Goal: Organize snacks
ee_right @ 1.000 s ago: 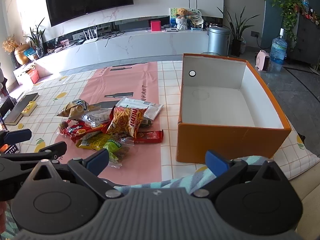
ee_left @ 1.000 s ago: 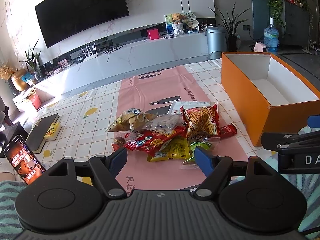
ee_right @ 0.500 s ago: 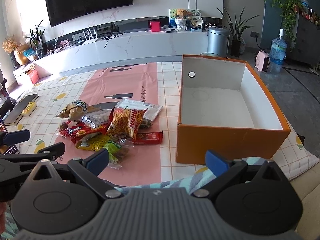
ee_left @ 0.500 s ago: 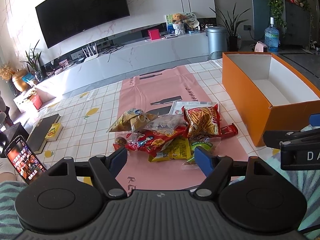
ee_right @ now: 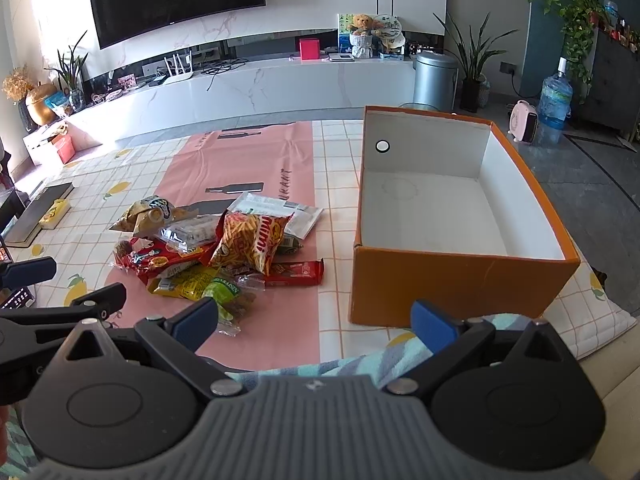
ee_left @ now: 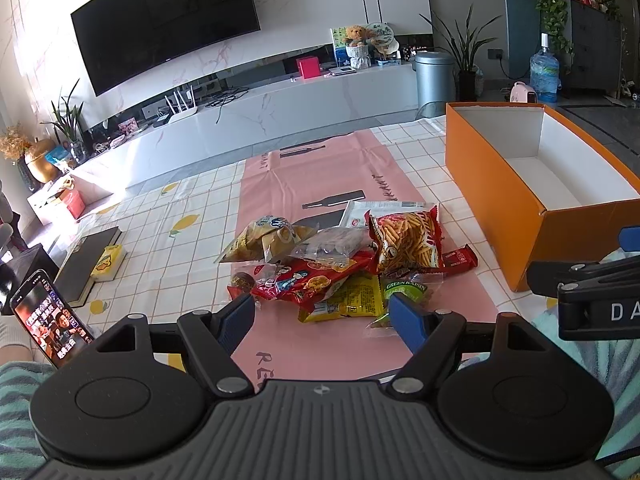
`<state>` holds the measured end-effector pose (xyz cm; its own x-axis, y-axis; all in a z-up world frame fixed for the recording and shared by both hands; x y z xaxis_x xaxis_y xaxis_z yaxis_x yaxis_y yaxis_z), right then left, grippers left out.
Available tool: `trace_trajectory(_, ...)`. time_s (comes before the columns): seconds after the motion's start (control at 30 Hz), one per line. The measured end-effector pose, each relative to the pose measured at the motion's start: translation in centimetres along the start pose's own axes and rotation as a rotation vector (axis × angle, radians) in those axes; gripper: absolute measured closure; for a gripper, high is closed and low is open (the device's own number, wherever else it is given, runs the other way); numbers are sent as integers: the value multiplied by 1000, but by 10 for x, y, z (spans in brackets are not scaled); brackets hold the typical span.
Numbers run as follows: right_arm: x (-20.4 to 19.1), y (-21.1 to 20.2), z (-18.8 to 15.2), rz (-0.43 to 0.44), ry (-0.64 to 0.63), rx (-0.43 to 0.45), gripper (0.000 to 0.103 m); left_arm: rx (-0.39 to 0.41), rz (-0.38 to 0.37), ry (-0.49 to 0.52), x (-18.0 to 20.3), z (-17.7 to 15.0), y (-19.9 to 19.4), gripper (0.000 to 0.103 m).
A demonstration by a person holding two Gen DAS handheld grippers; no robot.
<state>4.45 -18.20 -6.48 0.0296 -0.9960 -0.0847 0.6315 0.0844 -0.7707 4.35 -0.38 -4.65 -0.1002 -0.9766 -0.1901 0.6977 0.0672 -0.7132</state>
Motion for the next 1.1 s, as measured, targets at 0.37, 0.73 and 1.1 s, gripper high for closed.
trace_trajectory(0.37, -1, 3, -1, 4, -1, -12, 4, 0, 0, 1, 0, 0, 0, 13)
trace_trajectory(0.73, -1, 3, -1, 4, -1, -14, 4, 0, -1, 0, 0, 0, 0, 13)
trace_trajectory(1.1, 0, 5, -3, 4, 0, -20, 4, -6, -6, 1, -3, -4, 3, 13)
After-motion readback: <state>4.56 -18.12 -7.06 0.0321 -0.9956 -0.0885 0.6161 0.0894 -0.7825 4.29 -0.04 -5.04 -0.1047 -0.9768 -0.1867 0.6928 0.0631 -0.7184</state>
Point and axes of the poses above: each gripper's, at about its wrist camera, not at the fingertips, and y roughly the way its jaws point, x to its right, z to its top, the point moved 6 cm from there along y, roughly the way its jaws point, and after that the axes turned 5 degrees about -x, right-handed, at the moved point
